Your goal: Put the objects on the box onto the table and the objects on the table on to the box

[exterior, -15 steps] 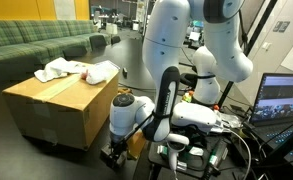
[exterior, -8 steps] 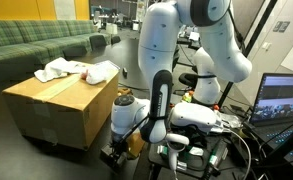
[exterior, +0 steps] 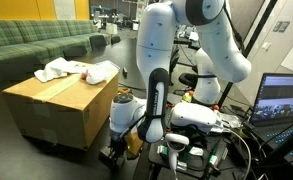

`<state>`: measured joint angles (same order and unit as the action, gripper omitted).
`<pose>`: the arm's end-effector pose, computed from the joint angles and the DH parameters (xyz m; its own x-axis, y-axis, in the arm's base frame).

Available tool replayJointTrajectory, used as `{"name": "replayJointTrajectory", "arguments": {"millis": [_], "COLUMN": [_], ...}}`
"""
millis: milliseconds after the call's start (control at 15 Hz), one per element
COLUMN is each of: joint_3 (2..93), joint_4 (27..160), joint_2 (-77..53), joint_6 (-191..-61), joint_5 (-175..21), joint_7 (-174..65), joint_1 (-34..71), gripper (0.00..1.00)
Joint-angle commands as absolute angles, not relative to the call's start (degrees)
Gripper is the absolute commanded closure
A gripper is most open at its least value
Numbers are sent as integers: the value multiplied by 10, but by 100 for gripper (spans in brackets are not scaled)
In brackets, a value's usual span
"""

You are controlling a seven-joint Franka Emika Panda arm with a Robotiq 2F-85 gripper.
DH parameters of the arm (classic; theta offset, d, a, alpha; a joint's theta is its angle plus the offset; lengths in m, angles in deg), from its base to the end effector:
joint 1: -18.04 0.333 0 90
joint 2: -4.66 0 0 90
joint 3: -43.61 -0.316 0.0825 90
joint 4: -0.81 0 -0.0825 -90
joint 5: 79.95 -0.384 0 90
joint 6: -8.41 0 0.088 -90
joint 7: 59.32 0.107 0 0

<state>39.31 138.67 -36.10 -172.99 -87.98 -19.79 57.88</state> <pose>0.3295 0.3111 0.0343 0.9969 -0.0790 -0.0001 -0.0789 -0.9946 -0.0673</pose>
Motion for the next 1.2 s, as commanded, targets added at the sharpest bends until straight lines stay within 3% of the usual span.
{"name": "replayJointTrajectory", "arguments": {"millis": [0, 600, 1133], "joint_3": [382, 389, 303], "joint_4": [1383, 1412, 1422], "joint_2": [-357, -271, -80], "joint_6": [-1737, -1680, -1424], "joint_5": [-903, -893, -868], "joint_7": [-237, -302, -427], "joint_1": [571, 567, 457], "gripper": [68, 68, 68]}}
